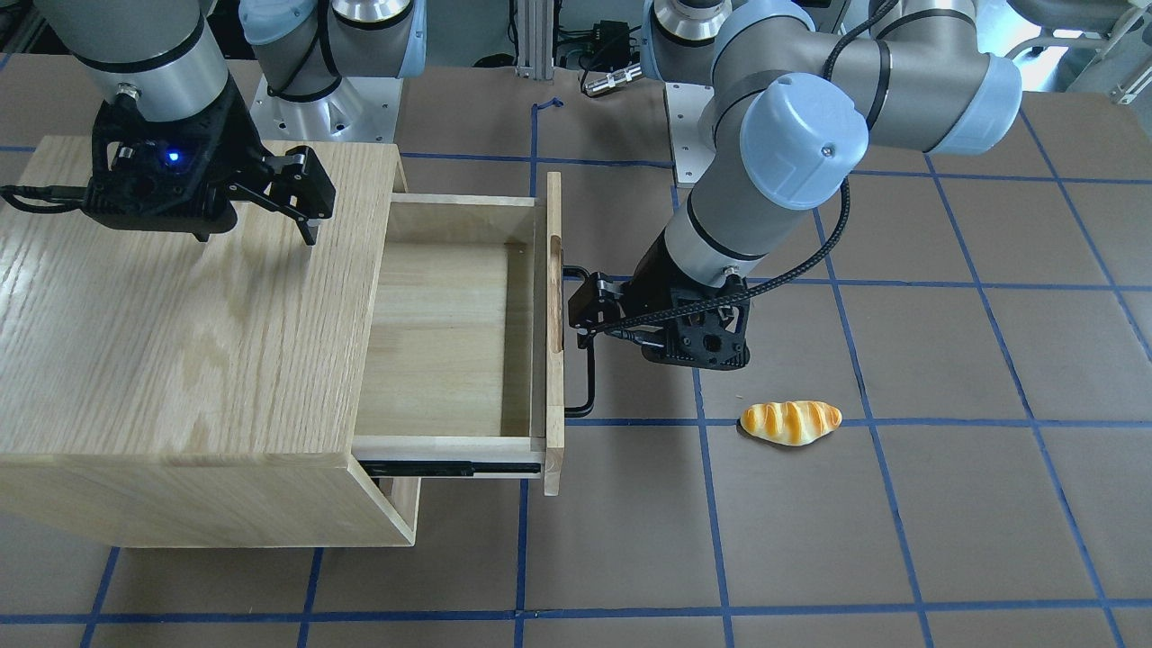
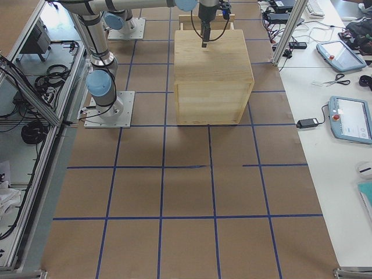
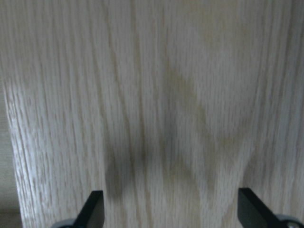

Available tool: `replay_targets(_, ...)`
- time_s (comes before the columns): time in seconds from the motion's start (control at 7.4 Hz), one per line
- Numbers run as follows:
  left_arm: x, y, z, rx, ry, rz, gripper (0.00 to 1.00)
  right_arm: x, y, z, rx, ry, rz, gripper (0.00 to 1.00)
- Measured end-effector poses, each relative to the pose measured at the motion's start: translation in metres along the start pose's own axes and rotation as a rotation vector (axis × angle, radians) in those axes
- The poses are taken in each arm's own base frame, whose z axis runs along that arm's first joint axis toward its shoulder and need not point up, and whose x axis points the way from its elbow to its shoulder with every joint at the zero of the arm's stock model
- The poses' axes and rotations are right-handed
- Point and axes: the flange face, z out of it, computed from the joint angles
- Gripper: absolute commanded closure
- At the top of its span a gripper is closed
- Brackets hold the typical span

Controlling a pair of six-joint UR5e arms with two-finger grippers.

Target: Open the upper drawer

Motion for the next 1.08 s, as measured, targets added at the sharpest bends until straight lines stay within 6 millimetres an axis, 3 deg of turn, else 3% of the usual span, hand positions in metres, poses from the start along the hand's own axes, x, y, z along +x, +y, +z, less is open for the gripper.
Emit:
replay_targets(0.68, -0.025, -0.004, -0.008, -0.008, -0.005, 0.010, 0.00, 0.000, 0.000, 0.000, 0.000, 0.000, 0.001, 0.00)
replay_targets(1.08, -0.039, -0.003, -0.029, -0.005, -0.005, 0.000, 0.00, 0.000, 0.000, 0.000, 0.000, 0.000, 0.001, 0.00)
